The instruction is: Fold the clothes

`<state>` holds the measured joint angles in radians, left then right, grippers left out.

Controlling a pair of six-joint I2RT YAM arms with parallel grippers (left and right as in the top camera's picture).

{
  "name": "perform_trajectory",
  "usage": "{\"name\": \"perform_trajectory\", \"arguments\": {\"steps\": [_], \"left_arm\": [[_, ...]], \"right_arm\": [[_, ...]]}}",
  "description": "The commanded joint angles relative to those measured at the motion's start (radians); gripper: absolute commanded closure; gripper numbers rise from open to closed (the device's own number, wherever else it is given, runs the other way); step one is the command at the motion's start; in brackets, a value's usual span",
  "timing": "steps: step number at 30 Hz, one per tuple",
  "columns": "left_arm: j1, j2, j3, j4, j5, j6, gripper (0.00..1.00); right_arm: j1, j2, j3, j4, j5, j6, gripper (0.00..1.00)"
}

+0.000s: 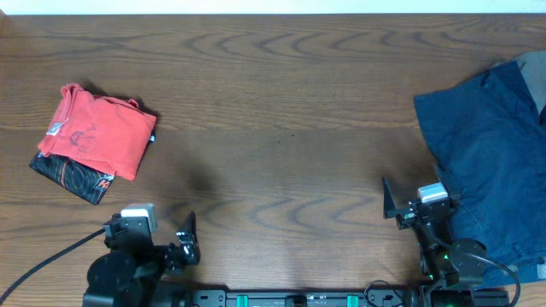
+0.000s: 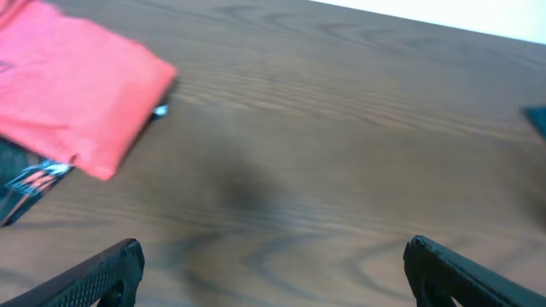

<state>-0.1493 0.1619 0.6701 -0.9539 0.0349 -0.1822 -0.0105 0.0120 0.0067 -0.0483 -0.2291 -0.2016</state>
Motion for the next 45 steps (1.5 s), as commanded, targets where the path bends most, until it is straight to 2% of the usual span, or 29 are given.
{"name": "perform_trajectory", "arguments": {"steps": [1,3,8,15,45], "left_arm": [[0.084,-0.055,-0.131,0.075,-0.047,0.016,0.02],[0.121,-0.083,-0.209,0.153,-0.046,0.015,0.02],[0.189,-0.142,-0.426,0.458,-0.044,0.016,0.02],[0.203,-0.16,-0.667,0.887,-0.042,0.008,0.02],[0.17,-0.158,-0.666,0.883,-0.044,0.008,0.02]], "right_arm": [[0.01,-0.005,-0.001,-0.005,-0.007,-0.013,0.01],[0.01,-0.005,-0.001,-0.005,-0.007,-0.013,0.01],[0.01,-0.005,-0.001,-0.005,-0.007,-0.013,0.01],[0.01,-0.005,-0.001,-0.005,-0.007,-0.013,0.01],[0.01,-0.005,-0.001,-0.005,-0.007,-0.013,0.01]]}}
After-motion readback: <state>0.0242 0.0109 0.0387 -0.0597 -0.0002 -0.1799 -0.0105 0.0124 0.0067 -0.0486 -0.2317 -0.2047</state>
